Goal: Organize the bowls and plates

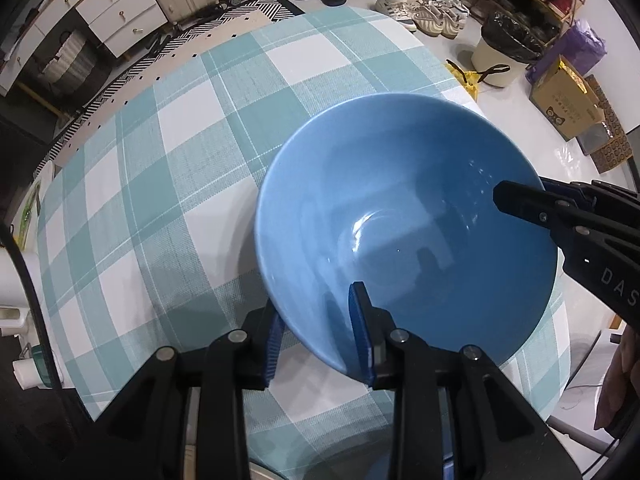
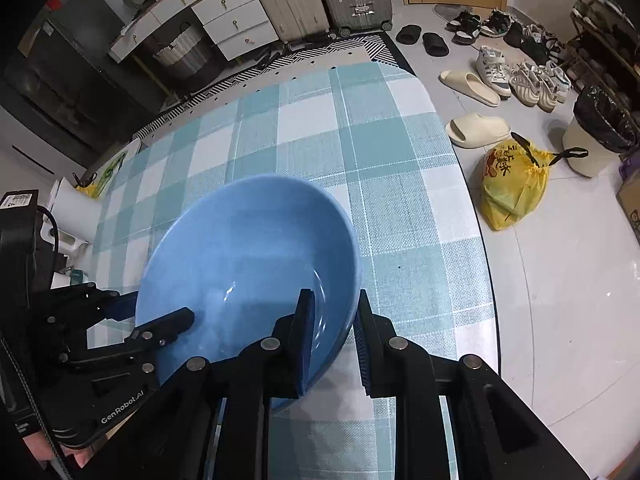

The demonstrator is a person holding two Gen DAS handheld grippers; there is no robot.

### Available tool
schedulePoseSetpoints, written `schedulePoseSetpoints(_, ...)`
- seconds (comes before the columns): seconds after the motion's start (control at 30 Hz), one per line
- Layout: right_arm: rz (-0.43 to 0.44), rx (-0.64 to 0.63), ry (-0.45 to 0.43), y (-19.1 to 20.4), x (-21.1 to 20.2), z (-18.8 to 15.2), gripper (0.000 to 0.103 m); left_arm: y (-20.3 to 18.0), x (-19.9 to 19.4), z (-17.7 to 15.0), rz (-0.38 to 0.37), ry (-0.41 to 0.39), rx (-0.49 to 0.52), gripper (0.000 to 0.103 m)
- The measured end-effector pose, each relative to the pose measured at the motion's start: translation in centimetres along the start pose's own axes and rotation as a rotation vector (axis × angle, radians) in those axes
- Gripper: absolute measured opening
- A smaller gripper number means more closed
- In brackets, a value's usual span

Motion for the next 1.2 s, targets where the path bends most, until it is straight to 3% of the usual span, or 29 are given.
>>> schedulePoseSetpoints(0.37,-0.063,-0.041,0.051,0.1,3.2,-1.4,0.019,0.6,2.6,-0.6,0.027,0.036,-0.005,0.032)
schedulePoseSetpoints(0.5,-0.052,-0.040,0.053,0.4,4.3,-1.6,0.020,1.1,3.5,-0.5,-0.027,0.040,-0.048,0.032)
schedulePoseSetpoints(0.7,-0.010,-0.068,0.005,0.6,3.2,-1.3,0.018,1.4,3.3,-0.3,-0.030,0.016,-0.048,0.014)
schedulePoseSetpoints(1.2,0.014,-0.035,-0.007,0.6,0.6,-1.7,0.016,1.1,1.2,-1.3,-0.020,0.019,-0.027,0.014)
Point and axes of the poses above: each gripper's, at about its wrist camera, not at the fingertips, and x roughly the way its jaws point, y to its left, z to its top, the point moved 4 cm from there along x, roughly the way its jaws point, and after that the axes turned 1 degree about x, right-handed, at the moved point
